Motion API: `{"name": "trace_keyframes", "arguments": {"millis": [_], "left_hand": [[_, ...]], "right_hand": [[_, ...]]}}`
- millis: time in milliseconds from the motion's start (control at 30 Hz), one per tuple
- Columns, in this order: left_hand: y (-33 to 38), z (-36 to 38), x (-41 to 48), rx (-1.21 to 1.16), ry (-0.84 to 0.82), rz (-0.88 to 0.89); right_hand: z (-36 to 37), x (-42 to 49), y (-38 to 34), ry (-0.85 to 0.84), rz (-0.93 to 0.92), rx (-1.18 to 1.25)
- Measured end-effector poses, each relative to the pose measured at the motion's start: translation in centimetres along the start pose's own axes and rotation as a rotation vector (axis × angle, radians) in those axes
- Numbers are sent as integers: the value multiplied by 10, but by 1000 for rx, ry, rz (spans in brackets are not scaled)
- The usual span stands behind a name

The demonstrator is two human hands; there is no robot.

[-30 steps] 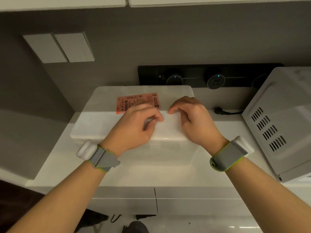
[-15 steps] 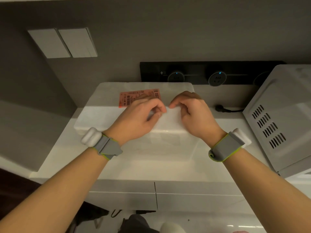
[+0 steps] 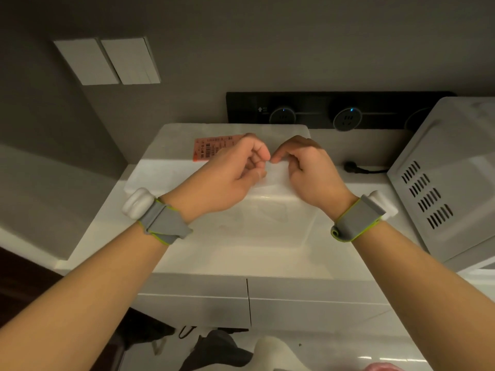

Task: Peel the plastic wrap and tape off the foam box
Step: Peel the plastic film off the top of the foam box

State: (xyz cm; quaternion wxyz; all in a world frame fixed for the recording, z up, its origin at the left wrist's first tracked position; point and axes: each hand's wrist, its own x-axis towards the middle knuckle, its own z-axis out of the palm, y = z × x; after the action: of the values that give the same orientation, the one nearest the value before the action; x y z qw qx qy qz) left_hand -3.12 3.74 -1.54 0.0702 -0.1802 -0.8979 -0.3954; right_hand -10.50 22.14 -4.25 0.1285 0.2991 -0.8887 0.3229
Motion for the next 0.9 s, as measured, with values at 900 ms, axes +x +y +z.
{"name": "trace_keyframes", "arguments": {"millis": [900], "left_hand": [[61, 24, -42, -314, 147, 122]], "right_hand": [[-11, -8, 1, -129, -65, -2]]}}
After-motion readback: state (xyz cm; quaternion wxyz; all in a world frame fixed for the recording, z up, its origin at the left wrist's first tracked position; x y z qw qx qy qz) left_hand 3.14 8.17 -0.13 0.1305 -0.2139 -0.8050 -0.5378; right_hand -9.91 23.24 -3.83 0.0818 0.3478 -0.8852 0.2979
